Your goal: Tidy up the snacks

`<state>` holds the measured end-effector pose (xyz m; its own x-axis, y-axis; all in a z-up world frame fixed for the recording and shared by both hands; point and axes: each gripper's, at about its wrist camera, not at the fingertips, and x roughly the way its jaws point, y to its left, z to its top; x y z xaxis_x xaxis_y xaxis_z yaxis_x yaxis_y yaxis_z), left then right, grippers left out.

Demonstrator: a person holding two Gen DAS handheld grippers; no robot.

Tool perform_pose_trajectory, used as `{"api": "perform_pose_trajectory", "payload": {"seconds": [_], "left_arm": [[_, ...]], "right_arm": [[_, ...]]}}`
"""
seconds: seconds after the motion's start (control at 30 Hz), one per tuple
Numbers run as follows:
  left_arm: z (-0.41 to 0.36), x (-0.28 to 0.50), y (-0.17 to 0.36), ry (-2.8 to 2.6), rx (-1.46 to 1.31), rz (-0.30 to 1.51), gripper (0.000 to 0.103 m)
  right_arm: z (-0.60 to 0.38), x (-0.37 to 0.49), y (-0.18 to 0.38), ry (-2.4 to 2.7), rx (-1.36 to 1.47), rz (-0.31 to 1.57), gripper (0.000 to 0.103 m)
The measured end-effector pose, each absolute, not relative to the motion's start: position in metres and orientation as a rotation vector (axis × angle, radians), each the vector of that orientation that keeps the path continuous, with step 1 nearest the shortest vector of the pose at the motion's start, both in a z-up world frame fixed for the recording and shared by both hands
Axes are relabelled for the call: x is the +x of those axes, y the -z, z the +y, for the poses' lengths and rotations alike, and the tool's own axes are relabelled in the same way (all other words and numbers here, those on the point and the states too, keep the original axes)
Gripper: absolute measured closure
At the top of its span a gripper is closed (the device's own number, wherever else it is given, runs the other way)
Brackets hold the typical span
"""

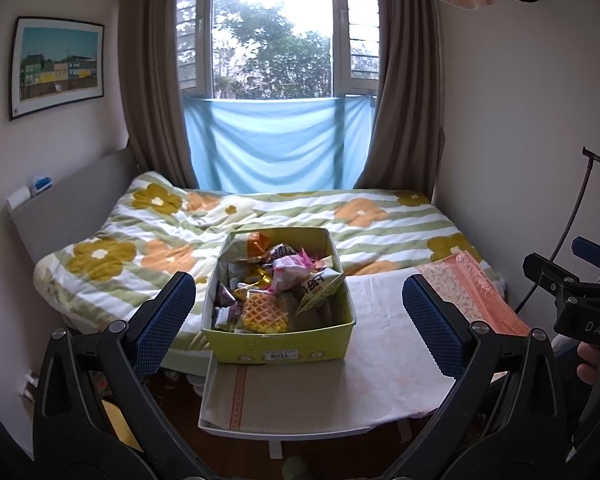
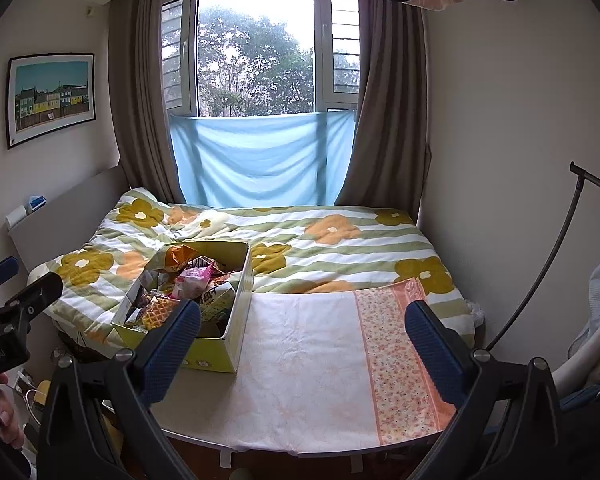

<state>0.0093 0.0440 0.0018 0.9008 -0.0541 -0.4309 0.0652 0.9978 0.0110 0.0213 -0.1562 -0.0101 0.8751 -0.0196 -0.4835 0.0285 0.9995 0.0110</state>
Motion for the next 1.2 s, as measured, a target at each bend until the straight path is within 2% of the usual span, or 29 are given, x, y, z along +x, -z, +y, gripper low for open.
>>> {"api": "perform_pose_trajectory", "payload": {"seconds": [1.2], "left_arm": [[0.0371, 0.0111, -0.0009, 0.012, 0.023, 0.418, 0.0]], "right_arm": [[-0.154, 0.0268, 0.0146, 0.006, 0.019, 0.514, 0.001]]}}
